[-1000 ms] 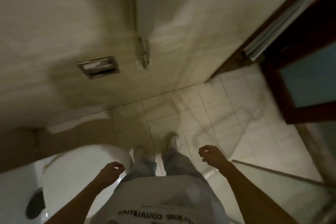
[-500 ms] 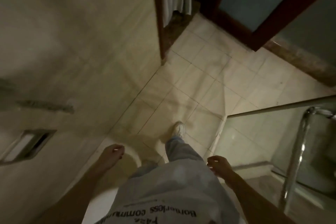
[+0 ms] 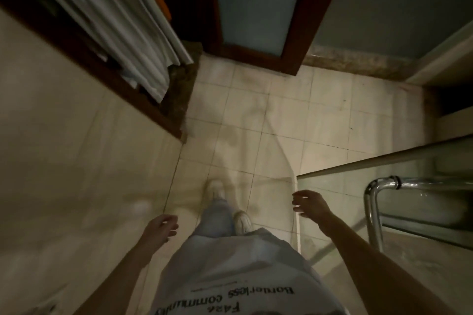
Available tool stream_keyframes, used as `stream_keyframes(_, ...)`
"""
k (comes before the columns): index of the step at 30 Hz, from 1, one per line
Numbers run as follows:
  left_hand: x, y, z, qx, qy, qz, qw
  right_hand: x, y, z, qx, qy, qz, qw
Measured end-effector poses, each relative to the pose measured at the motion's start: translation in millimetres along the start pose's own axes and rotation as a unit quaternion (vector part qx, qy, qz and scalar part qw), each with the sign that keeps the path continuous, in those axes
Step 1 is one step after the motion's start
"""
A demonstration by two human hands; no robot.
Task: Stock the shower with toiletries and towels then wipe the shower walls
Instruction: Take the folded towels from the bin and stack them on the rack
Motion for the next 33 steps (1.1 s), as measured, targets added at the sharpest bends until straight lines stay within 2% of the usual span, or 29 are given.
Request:
stream_keyframes(8, 100.8, 0.2, 131.6, 0.134, 0.0, -0.059, 0.989, 69.3, 63.2, -86.4, 0.116, -0.007, 0.054, 0.992)
stream_keyframes(14, 161.8, -16.7, 294.1, 0.223, -0.039, -0.091, 0.97, 92.8, 96.0, -116.5, 0.201, -0.047, 0.127, 0.97)
stream_keyframes(18, 184.6, -61.8, 428.1, 0.267, -0.091, -0.118, 0.952, 104.0, 89.4, -108.9, 0.227, -0.106, 0.136, 0.958)
stream_keyframes(22, 198.0, -119.6, 544.0, 0.345, -0.163, -0.156, 0.911, 114.3, 84.1, -103.7, 0.249, -0.156, 0.145, 0.945)
stream_keyframes(25, 205.3, -162.8, 614.5, 0.375, -0.199, -0.171, 0.889, 121.4, 86.3, -109.3, 0.217, -0.17, 0.155, 0.949)
stream_keyframes(28, 213.0, -208.1, 668.0, 0.406, -0.209, -0.186, 0.87, 139.5, 102.0, -116.5, 0.252, -0.19, 0.155, 0.936)
stream_keyframes(33, 211.5, -278.9, 728.4, 0.456, -0.246, -0.202, 0.831, 181.7, 158.9, -142.5, 0.397, -0.186, 0.159, 0.885)
Point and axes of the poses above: each hand's wrist, its own x-axis towards the middle knuckle, its own y-axis out of the back of the hand, z = x × y, the point moved 8 cm from there along x, towards the middle knuckle, and after that the axes turned 4 degrees about -z, right-handed, at the moved point
